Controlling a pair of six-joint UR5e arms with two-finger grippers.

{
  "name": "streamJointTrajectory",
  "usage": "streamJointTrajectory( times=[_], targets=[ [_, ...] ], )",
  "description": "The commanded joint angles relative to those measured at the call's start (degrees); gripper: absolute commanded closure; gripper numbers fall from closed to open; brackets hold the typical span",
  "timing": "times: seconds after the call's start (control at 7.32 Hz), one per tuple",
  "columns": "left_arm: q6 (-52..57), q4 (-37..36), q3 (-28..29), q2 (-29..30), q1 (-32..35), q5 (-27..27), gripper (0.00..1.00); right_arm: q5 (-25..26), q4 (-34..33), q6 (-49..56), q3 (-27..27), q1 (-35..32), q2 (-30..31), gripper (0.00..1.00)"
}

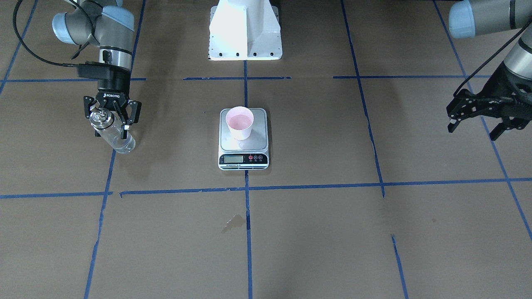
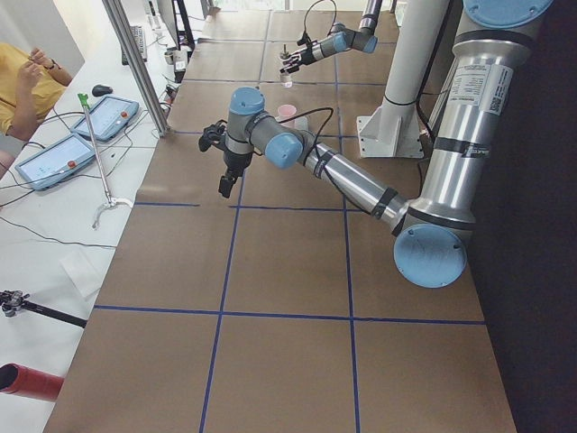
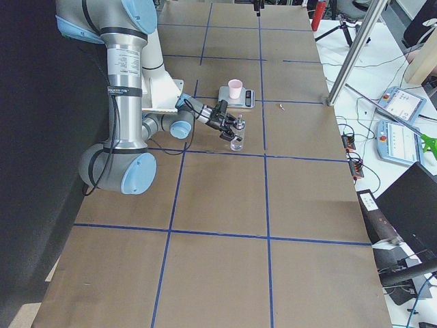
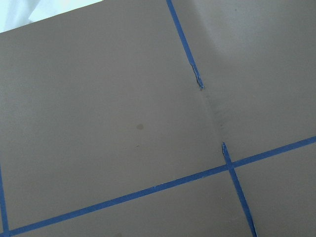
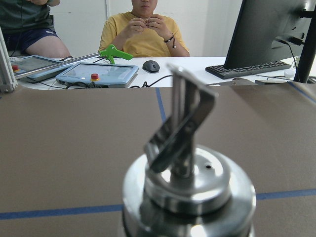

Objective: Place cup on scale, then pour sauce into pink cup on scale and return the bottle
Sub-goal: 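Lower the bottle onto the table with the right gripper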

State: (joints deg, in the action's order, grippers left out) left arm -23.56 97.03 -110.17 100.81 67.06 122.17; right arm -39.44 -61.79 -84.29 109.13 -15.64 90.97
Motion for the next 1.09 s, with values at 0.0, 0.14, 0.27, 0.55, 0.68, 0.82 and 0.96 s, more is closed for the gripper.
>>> streamJointTrajectory(
  times=[0.0, 0.14, 0.27, 0.55, 0.68, 0.82, 0.96],
  targets=[
    [0.00, 0.00, -0.04, 0.00, 0.09, 0.00, 0.00, -0.37, 0.00, -0.17, -0.06, 0.09, 0.00, 1.00],
    [0.00, 0.00, -0.13, 0.00, 0.09, 0.00, 0.00, -0.37, 0.00, -0.26, -0.32, 0.09, 0.00, 1.00],
    [0.00, 0.00, -0.13, 0.00, 0.00, 0.00, 0.00, -0.37, 0.00, -0.26, -0.93, 0.09, 0.00, 1.00],
    [0.00, 0.00, -0.22, -0.09, 0.00, 0.00, 0.00, -0.37, 0.00, -0.26, -1.03, 0.09, 0.00, 1.00],
    [0.00, 0.00, -0.30, -0.09, 0.09, 0.00, 0.00, -0.37, 0.00, -0.26, -0.94, 0.17, -0.09, 1.00],
    [-0.09, 0.00, -0.30, -0.09, 0.09, 0.00, 0.00, -0.46, 0.00, -0.26, -0.94, 0.26, -0.26, 1.00],
    [-0.09, 0.00, -0.30, -0.09, 0.09, -0.09, 0.00, -0.46, 0.09, -0.26, -0.94, 0.26, -0.26, 0.75]
  ],
)
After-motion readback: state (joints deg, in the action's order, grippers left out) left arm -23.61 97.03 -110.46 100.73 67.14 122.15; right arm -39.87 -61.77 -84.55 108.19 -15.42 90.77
